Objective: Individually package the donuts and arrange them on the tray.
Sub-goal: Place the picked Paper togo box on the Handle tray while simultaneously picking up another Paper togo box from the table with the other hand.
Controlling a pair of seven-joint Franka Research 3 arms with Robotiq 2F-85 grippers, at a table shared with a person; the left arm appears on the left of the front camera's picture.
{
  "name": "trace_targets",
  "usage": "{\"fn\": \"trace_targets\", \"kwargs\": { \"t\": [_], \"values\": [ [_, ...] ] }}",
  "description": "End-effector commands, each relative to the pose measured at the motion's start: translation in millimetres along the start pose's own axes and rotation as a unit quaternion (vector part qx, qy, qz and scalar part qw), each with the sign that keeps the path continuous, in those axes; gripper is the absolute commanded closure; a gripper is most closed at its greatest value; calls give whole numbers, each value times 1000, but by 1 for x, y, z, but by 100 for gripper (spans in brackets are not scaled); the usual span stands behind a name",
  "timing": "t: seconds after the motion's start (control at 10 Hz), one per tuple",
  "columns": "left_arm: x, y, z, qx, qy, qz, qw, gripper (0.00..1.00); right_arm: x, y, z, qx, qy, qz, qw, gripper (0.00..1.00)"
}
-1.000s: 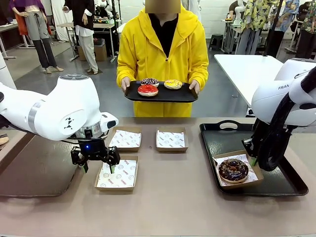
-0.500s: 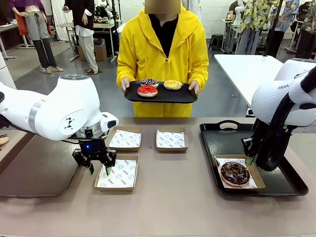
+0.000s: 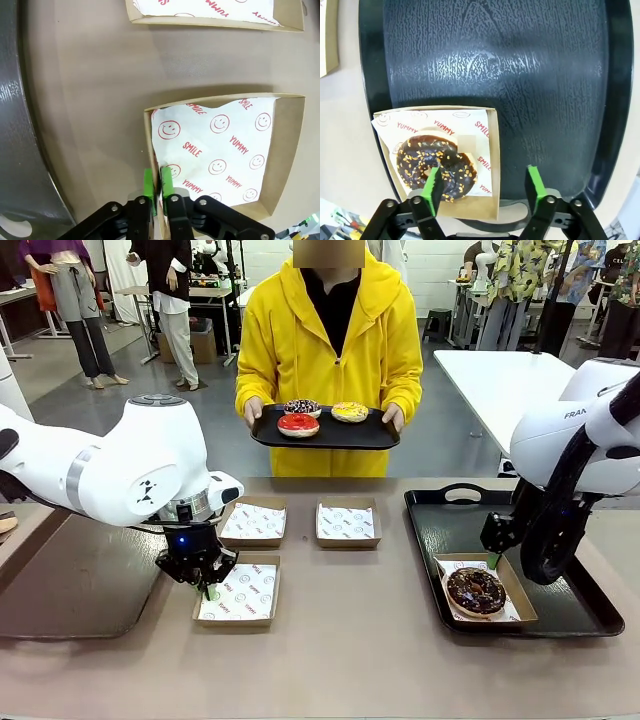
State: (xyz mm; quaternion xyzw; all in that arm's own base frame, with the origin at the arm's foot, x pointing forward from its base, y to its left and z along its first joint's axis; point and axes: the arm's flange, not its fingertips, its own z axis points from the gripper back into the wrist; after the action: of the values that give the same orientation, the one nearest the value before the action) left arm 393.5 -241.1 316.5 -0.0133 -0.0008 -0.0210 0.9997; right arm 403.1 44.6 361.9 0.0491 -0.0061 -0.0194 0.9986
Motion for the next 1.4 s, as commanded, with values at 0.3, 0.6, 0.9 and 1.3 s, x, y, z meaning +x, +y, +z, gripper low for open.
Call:
{"fn": "trace_targets", "kwargs": {
  "t": [0.3, 0.6, 0.9, 1.3],
  "values": [
    [3, -3, 2, -9, 4, 6, 1000, 100, -5, -3, 3, 28, -17, 7, 999, 0],
    [7, 4, 49, -48, 13, 17, 999, 100, -40, -36, 68, 170, -58, 42, 983, 0],
    [16, -3, 116, -55, -32, 10, 998, 100, -65, -119, 119, 324, -120, 15, 938, 0],
    [52, -7, 183, -37, -63, 17, 997, 100, -111, -215, 117, 462, -106, 3, 880, 0]
  ]
}}
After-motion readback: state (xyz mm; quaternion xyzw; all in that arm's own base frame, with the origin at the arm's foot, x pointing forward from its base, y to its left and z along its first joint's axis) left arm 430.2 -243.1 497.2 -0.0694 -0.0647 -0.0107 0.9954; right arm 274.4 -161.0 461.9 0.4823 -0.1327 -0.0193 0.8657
